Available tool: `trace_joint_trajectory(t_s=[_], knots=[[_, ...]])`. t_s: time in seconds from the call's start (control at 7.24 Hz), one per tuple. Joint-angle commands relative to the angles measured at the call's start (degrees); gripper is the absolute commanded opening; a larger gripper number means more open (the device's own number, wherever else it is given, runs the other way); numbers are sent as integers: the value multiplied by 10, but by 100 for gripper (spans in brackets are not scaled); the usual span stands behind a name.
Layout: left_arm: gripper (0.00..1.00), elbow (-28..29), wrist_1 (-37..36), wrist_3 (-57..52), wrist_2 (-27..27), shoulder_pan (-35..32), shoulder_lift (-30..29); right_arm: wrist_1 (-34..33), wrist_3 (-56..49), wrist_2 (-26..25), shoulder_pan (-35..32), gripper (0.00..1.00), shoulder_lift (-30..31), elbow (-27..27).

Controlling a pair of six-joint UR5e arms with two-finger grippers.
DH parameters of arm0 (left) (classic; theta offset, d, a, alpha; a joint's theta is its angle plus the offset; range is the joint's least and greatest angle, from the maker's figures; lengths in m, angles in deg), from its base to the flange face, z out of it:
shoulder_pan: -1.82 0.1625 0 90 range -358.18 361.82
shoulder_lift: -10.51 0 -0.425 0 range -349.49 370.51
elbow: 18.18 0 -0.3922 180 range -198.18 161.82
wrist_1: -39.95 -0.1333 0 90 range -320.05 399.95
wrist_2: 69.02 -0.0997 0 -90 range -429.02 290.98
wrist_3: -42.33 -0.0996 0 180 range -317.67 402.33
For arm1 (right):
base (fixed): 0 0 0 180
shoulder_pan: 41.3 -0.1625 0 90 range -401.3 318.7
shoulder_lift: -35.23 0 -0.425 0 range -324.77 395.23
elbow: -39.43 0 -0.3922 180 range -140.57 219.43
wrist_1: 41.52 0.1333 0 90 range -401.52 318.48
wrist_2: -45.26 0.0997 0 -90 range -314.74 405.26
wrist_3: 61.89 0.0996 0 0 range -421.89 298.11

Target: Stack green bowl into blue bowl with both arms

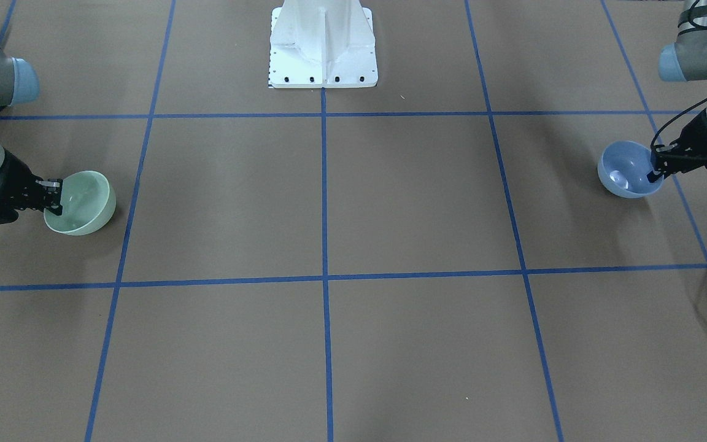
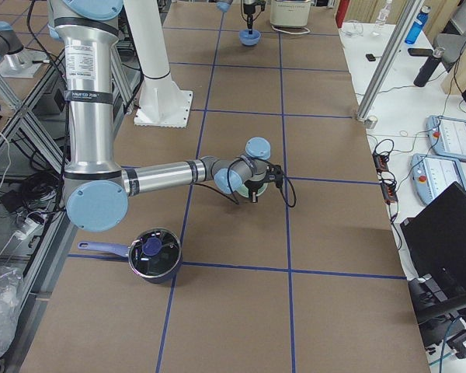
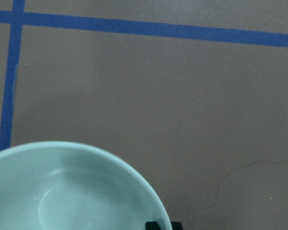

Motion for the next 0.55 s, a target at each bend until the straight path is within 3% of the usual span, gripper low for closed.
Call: trace_joint_trajectory(t_s=[0.0, 0.28, 0.41], knots=[[0, -17, -2, 0, 17, -2, -5, -1, 16, 1, -1, 0, -13, -3], [0, -53, -25, 9, 93, -8, -17, 0, 70, 3, -9, 0, -41, -9], [0, -84, -98, 12, 93, -9, -52, -1, 126, 4, -12, 0, -56, -19]])
